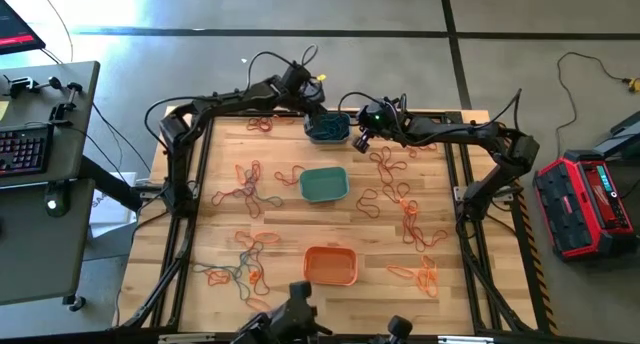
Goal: Sort rubber bands into baskets
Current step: Put the blue rubber band into the blue bin
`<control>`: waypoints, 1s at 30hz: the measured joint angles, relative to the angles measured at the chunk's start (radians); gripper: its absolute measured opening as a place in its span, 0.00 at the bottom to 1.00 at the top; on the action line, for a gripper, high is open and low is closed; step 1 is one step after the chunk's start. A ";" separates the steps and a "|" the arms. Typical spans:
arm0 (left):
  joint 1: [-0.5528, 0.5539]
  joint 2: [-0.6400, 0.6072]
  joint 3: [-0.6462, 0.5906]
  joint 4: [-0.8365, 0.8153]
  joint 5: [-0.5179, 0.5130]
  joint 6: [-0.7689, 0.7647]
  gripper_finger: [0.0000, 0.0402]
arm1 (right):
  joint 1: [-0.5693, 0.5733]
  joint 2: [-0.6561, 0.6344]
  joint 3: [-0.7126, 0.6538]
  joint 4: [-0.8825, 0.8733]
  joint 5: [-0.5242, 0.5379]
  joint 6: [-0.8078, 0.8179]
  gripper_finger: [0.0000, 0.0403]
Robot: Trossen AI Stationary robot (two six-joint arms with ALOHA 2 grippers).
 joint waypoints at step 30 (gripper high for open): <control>-0.094 -0.242 -0.436 0.495 0.082 -0.130 0.00 | 0.037 0.054 0.002 0.179 -0.227 0.039 0.00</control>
